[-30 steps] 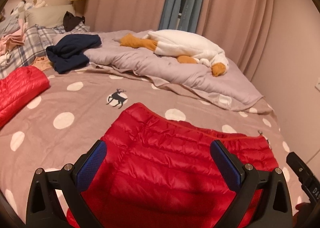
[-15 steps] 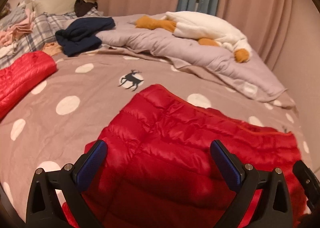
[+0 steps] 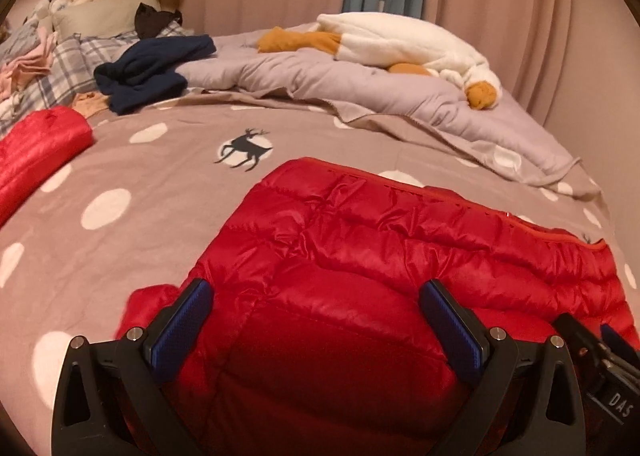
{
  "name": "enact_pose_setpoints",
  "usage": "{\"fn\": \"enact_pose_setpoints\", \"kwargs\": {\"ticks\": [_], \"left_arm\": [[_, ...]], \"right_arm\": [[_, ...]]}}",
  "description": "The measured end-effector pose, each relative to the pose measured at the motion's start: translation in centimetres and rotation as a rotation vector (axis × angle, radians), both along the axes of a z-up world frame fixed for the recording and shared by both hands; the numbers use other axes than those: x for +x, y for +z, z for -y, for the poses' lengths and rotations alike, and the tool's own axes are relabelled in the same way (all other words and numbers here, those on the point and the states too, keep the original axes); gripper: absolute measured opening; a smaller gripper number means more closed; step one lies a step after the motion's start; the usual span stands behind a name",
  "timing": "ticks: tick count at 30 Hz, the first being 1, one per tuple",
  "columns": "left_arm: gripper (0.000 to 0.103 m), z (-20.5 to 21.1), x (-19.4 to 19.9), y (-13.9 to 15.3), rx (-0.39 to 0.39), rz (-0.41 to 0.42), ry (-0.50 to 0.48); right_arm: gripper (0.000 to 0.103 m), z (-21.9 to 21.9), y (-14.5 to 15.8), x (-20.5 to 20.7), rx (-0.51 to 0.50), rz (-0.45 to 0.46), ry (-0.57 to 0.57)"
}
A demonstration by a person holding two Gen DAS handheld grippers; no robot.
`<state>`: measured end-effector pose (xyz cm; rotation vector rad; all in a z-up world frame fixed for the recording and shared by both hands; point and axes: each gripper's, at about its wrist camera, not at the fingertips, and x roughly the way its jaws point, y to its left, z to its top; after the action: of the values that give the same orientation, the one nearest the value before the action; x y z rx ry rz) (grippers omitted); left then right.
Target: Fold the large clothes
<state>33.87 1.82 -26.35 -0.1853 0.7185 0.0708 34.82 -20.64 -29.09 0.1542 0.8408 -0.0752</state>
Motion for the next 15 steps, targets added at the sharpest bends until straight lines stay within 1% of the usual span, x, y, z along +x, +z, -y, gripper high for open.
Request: {"fn": "enact_pose_setpoints", "kwargs": {"ticks": [3, 6, 10, 15], "left_arm": [[0.102, -0.2, 0.2, -0.4, -0.023, 0.001, -0.020], [0.102, 0.1, 0.0, -0.5, -0.002, 0.012, -0.022], [0.102, 0.5, 0.3, -0.7, 0.021, 0.002, -0.021], [0.102, 0.2, 0.2, -0.6, 0.005, 0.005, -0.022]], "right_arm": [[0.103, -0.3, -1.0, 0.4, -0.033, -0.012, 0.019], [0.103, -0.8, -1.6, 0.7, -0.071, -0.027, 0.033], [0.103, -0.6, -2.0, 1.0, -0.072, -0.031, 0.036], [0.103, -0.6, -1.7, 0.7, -0.069, -0.003, 0.032]]}}
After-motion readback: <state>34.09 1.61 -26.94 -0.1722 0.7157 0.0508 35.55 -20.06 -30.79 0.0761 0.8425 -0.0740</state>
